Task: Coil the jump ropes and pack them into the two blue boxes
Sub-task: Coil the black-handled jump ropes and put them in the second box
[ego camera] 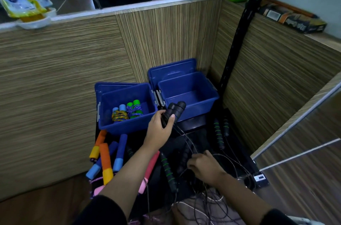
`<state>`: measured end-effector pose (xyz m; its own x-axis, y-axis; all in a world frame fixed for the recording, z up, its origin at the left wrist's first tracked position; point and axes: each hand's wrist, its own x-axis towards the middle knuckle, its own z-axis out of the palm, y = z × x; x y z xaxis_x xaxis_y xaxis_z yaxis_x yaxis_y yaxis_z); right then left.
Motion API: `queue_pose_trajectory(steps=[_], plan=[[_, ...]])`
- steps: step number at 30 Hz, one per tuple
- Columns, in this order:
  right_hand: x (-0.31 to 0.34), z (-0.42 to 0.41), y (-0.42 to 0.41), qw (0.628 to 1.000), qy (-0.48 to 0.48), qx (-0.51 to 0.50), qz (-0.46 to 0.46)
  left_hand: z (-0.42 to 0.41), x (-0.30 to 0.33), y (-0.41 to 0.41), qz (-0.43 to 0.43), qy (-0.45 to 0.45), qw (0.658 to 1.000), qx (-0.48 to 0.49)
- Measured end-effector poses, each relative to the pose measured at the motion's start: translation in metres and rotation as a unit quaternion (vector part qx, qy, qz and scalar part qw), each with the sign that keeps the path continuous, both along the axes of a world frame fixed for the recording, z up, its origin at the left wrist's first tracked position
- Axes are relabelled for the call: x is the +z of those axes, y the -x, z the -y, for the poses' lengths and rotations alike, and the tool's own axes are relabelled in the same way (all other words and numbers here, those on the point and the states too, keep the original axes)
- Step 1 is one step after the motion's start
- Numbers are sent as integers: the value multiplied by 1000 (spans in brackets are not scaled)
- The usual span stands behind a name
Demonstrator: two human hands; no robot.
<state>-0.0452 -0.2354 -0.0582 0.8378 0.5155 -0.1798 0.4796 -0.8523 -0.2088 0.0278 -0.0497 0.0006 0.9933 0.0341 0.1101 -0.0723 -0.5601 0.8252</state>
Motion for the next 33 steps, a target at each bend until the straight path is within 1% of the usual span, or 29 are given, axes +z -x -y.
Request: queue_pose_trajectory(steps=[1,3,4,6,8,11,13,16,18,22,25,29,33], plan=[[-2,5,0,1000,-4,-5,17,-3,-5,-1,-3,-24,1000,-10],[-3,13,3,998,38,-37,38,-8,-18,1,-31,-93,995,-36],[-4,16,3,996,41,-64,54,-10,-24,4,-50,-131,989,-49],[-10,19,6,996,32,-78,6,-11,-38,11,-64,-197,975,-78],[-10,14,5,996,23,-83,9,-10,-52,16,-59,-266,955,-119],[-11,1,4,994,44,-97,-16,-6,-72,17,-44,-366,916,-156],[-13,-8,3,992,70,-104,-32,-4,-78,18,-59,-402,899,-162],[-20,-18,-1,984,108,-124,-71,-2,-86,15,-91,-407,893,-167],[-22,-23,-2,980,112,-137,-87,-1,-89,13,-96,-403,895,-167],[-18,-28,-2,972,109,-188,-87,-2,-94,6,-101,-385,903,-162],[-19,-39,-6,965,130,-202,-102,-2,-93,2,-100,-379,904,-168],[-17,-43,-11,952,106,-247,-144,-2,-91,-3,-84,-384,904,-168],[-7,-26,-14,949,63,-258,-168,-4,-94,-6,-77,-388,904,-163]])
